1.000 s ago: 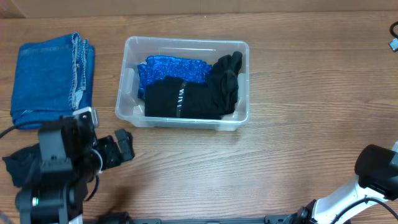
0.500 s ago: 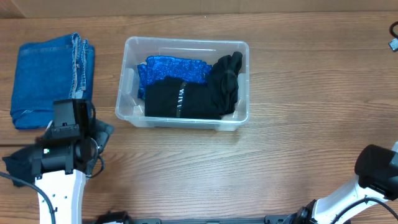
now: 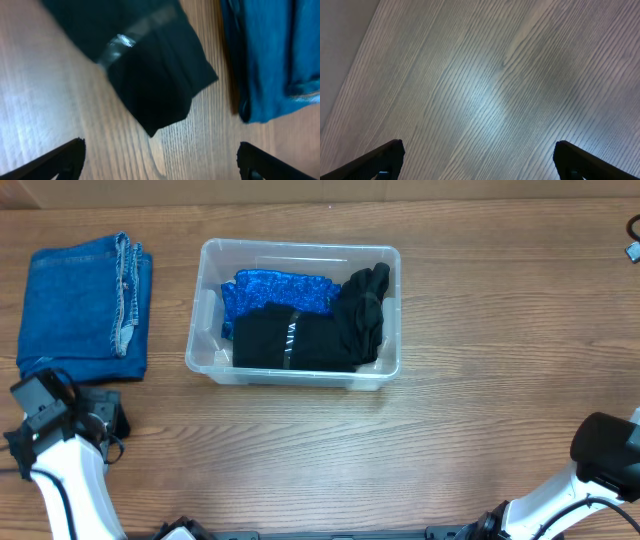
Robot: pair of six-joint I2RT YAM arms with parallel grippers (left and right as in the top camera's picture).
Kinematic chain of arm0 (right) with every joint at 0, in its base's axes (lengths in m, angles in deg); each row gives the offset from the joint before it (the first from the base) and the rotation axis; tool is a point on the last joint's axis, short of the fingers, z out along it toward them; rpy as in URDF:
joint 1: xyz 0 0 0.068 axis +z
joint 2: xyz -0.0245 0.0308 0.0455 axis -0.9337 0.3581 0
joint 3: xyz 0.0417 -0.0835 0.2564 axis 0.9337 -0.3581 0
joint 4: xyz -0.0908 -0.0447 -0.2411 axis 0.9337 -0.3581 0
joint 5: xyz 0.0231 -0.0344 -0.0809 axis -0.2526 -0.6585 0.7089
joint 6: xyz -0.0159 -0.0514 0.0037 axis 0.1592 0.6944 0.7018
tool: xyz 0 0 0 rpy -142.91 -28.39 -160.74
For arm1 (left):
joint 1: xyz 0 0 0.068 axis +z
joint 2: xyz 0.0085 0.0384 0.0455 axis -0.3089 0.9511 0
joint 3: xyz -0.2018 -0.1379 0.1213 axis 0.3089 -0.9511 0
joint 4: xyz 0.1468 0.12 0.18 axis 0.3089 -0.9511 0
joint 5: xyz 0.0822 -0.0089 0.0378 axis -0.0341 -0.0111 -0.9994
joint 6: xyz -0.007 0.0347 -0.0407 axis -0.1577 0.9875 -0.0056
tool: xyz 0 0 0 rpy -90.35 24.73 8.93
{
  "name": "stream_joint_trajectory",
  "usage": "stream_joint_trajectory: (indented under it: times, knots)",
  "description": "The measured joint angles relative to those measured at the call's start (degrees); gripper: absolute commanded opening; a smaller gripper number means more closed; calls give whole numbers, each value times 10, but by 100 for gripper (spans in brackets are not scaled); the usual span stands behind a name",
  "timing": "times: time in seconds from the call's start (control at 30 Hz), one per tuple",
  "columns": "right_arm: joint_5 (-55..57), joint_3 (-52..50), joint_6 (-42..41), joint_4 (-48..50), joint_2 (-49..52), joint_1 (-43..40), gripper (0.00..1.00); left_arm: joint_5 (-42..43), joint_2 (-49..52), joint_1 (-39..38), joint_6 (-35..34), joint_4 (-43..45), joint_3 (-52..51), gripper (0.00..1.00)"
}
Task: Pack container
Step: 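Reach the left gripper toward the black cloth beside the jeans, then grasp the black cloth with the left gripper and lift it over the container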
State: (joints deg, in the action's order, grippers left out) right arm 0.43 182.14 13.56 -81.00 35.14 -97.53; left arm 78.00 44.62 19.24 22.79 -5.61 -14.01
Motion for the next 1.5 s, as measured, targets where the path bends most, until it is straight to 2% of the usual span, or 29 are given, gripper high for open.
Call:
stream_joint_trajectory:
  times: [0.13,0.3,0.5,0.7,1.0,1.23,1.27,1.33,1.4,1.47,1.5]
  knots:
    - [0,0,0,0,0,0,100,58,101,0,98,-4,16,100]
    - [0,0,0,0,0,0,100,81,213,0,197,-94,106,100]
    - [0,0,0,0,0,0,100,60,228,0,223,-122,152,100]
    - [0,0,0,0,0,0,100,-48,228,-23,240,-146,165,100]
    - [0,0,0,0,0,0,100,-145,229,-91,271,-111,165,95]
    - [0,0,0,0,0,0,100,-163,286,-94,276,-94,166,93]
    - [0,0,0,0,0,0,100,-164,295,-94,276,-92,166,88]
    - [0,0,0,0,0,0,100,-165,311,-94,278,-86,166,71]
    - [0,0,0,0,0,0,100,-165,321,-94,279,-82,166,36]
    - [0,0,0,0,0,0,100,-164,329,-94,282,-75,166,12]
    - [0,0,0,0,0,0,100,-164,331,-94,282,-71,166,6]
